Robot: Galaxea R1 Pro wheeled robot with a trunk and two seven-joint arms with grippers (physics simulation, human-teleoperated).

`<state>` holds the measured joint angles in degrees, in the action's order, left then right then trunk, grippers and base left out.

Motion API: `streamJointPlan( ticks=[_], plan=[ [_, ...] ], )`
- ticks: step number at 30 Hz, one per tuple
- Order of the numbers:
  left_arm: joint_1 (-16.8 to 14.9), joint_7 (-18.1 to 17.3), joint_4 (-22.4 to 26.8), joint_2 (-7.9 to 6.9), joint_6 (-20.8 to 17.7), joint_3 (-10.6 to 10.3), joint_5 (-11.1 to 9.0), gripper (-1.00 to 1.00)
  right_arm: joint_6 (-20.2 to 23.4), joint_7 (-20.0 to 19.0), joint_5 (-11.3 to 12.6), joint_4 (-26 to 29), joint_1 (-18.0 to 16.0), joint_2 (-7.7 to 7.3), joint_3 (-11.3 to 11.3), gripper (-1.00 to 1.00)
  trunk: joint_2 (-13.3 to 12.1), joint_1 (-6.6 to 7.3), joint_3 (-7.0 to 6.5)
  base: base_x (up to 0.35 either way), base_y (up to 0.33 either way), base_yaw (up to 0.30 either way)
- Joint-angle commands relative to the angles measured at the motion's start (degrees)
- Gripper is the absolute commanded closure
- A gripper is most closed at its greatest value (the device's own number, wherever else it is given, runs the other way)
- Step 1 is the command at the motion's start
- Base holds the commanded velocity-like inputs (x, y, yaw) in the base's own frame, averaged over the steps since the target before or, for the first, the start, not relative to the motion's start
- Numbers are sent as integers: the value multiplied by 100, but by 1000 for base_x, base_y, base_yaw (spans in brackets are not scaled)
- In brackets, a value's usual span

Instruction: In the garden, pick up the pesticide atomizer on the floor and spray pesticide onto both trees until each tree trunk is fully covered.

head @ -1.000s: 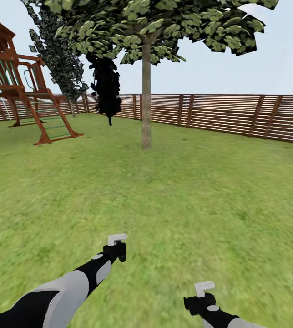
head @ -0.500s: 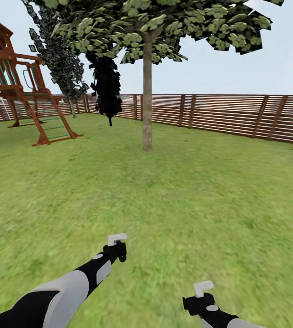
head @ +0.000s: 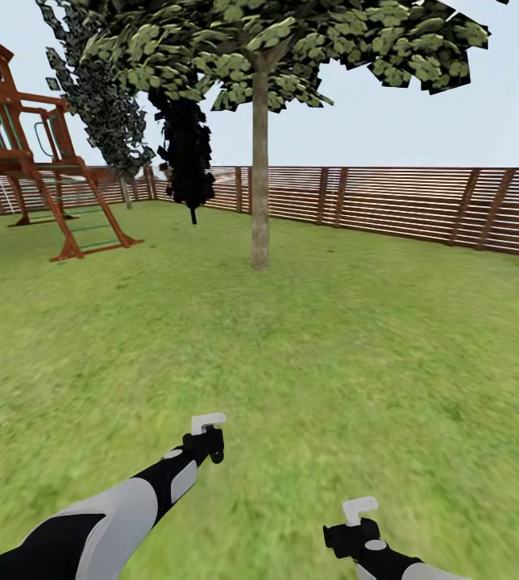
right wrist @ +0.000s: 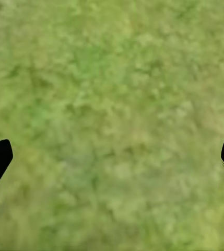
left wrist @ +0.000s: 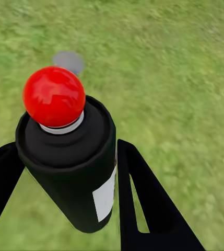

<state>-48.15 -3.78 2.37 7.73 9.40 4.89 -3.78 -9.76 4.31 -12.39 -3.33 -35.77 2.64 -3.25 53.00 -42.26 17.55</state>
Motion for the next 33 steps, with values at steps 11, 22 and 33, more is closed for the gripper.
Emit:
streamJointPlan(
  ticks=[11, 22, 33],
  plan=[
    [2, 0, 1, 0, 0, -5, 0, 100, 0, 0, 0, -1, 0, 49, 0, -100, 0, 0, 0, 350, 0, -9],
    [-1, 0, 1, 0, 0, -5, 0, 100, -8, 0, 0, -1, 56, 79, 2, -100, 0, 0, 0, 350, 0, 0],
    [-1, 0, 1, 0, 0, -5, 0, 100, 14, 44, 4, 16, 96, 62, 8, -100, 0, 0, 0, 350, 0, 0]
  ],
)
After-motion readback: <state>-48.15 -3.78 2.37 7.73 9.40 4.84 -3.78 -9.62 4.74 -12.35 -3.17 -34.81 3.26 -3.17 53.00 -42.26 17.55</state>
